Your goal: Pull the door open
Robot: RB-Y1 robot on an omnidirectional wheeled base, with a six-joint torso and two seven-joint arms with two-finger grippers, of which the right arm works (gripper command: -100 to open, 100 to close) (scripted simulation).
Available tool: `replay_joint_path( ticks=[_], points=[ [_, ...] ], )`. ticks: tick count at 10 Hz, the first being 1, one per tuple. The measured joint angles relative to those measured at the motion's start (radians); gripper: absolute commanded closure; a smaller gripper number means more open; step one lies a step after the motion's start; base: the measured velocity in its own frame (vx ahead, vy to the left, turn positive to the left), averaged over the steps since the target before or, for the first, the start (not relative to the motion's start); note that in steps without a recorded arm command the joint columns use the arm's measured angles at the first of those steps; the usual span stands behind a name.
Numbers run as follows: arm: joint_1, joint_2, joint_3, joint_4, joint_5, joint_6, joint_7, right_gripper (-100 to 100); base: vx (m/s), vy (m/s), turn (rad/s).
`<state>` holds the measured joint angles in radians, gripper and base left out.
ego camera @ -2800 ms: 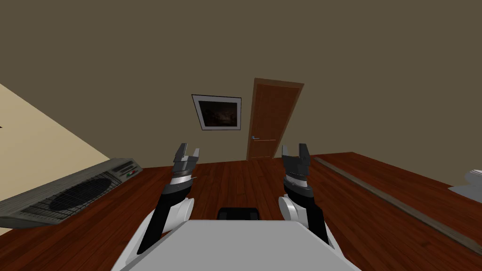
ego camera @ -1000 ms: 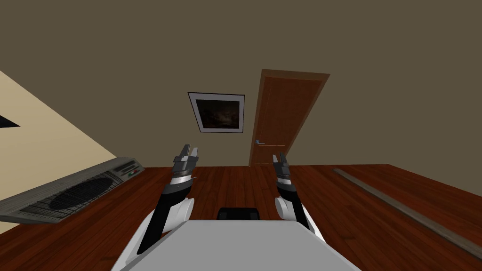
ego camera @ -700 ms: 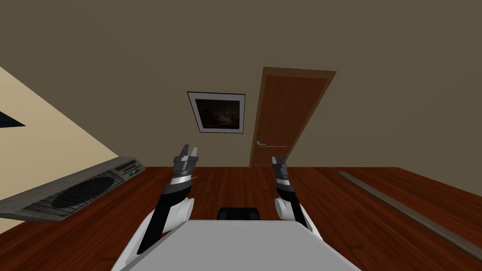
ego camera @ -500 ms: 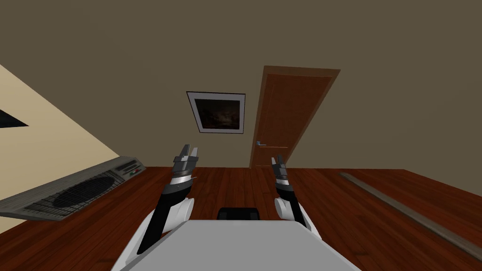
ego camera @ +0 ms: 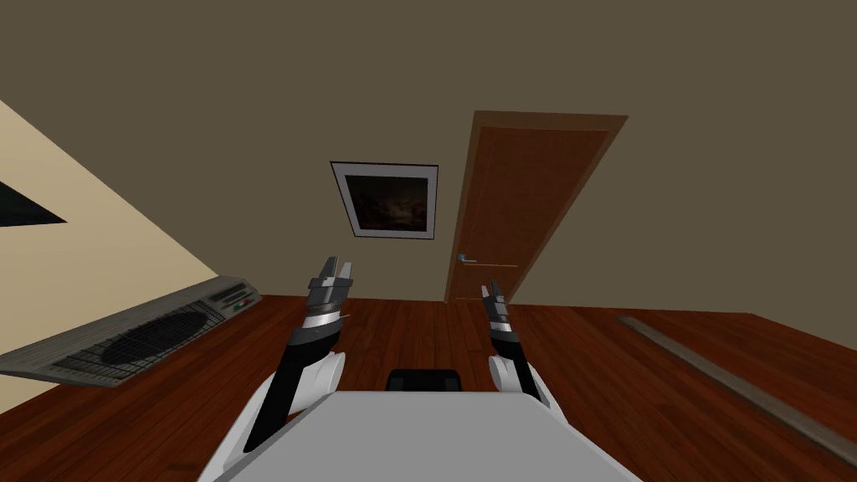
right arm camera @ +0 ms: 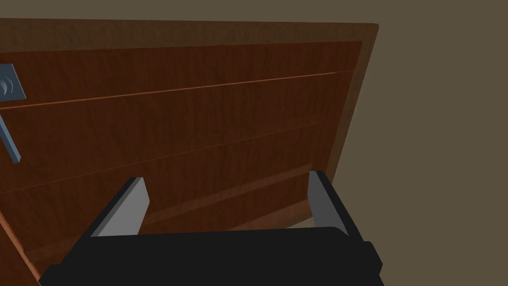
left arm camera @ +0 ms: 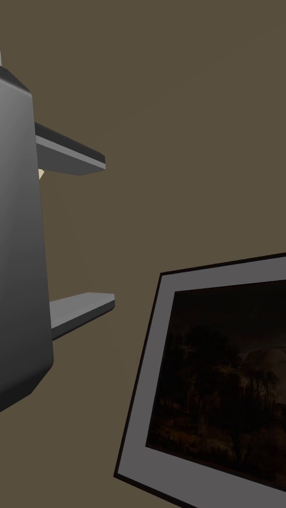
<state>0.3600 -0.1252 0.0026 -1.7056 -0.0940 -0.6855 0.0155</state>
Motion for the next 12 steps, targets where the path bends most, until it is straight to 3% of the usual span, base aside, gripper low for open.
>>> replay_joint_path(
  ticks=[3,7,12],
  points=[
    [-0.021,-0.005,-0.003,0.082,-0.002,-0.011,-0.011,-100,0.098,-0.04,0.057],
    [-0.037,-0.021,-0.012,0.148,-0.009,-0.011,-0.03,-100,0.059,-0.024,0.03],
    [-0.065,-0.027,-0.016,0.27,-0.012,-0.038,-0.044,-100,0.085,-0.039,0.047]
  ],
)
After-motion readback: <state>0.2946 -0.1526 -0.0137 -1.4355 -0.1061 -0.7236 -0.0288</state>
